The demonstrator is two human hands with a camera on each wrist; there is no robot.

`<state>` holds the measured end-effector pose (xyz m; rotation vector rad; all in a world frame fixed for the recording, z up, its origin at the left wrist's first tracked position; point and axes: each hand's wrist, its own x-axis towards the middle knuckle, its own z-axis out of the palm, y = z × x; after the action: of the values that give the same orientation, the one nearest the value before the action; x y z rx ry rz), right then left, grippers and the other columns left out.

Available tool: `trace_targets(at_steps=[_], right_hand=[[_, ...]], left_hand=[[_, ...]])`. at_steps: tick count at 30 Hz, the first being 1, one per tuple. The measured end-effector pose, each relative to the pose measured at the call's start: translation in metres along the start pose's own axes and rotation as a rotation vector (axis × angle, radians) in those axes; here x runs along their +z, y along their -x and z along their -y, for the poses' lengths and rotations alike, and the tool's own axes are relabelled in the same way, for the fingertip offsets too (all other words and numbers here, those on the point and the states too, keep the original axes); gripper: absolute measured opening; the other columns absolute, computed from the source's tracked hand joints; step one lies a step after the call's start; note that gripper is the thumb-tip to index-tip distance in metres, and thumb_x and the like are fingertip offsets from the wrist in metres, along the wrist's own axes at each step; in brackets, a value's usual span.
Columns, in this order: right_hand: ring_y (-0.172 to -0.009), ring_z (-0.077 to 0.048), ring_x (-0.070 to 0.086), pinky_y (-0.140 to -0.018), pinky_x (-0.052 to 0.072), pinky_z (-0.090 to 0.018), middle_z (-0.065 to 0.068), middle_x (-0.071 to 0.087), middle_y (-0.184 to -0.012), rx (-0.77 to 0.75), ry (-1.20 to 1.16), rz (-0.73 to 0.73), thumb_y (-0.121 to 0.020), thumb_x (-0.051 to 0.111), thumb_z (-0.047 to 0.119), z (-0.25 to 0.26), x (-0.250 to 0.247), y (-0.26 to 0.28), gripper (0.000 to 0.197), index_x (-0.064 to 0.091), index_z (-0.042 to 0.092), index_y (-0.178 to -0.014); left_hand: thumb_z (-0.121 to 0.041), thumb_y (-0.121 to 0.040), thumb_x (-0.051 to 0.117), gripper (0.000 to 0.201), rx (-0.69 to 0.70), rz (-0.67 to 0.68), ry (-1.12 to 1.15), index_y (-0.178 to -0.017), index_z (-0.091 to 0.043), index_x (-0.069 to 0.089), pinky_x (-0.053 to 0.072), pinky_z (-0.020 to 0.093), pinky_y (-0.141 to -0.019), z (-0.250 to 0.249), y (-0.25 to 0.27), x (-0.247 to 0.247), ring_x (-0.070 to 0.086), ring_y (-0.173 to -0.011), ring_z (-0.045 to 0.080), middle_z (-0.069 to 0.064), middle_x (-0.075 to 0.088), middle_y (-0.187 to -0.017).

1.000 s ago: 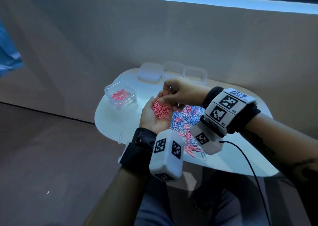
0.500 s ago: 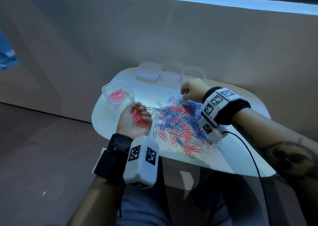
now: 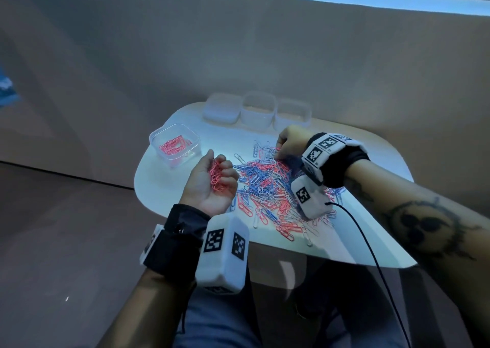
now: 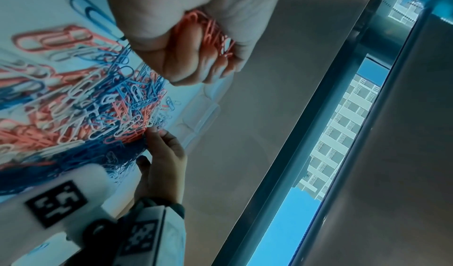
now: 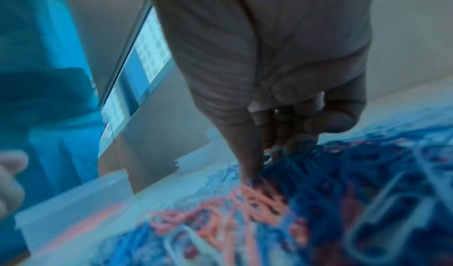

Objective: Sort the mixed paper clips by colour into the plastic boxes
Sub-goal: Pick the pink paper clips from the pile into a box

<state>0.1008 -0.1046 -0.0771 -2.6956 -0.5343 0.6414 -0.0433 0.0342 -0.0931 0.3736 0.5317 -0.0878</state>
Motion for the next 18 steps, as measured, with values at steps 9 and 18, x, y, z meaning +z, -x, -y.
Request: trace_targets(at_steps=[9, 18], right_hand=[[-0.042, -0.007, 0.038, -0.041, 0.031, -0.017, 0.001, 0.043, -0.054, 0.011, -0.295, 0.010, -0.071, 0.079, 0.021, -0.020, -0.012, 0.020, 0.034, 0.047, 0.015, -0.059], [-0.051, -0.003, 0.048, -0.041, 0.035, -0.008, 0.000, 0.054, -0.062, -0.246, -0.565, 0.073, -0.084, 0.065, 0.014, 0.028, -0.014, 0.062, 0.014, 0.059, 0.011, -0.071]], left_hand=[[-0.033, -0.098, 0.038, 0.044, -0.018, -0.022, 0.097, -0.065, -0.009, 0.055, 0.051, 0.019, -0.041, 0.010, -0.001, 0.003, 0.059, -0.044, 0.014, 0.004, 0.057, -0.056], [-0.037, -0.101, 0.023, 0.056, 0.009, 0.076, 0.049, -0.086, -0.003, 0.066, 0.057, 0.041, -0.058, 0.020, -0.004, 0.004, 0.071, -0.070, 0.026, 0.014, 0.071, -0.080]])
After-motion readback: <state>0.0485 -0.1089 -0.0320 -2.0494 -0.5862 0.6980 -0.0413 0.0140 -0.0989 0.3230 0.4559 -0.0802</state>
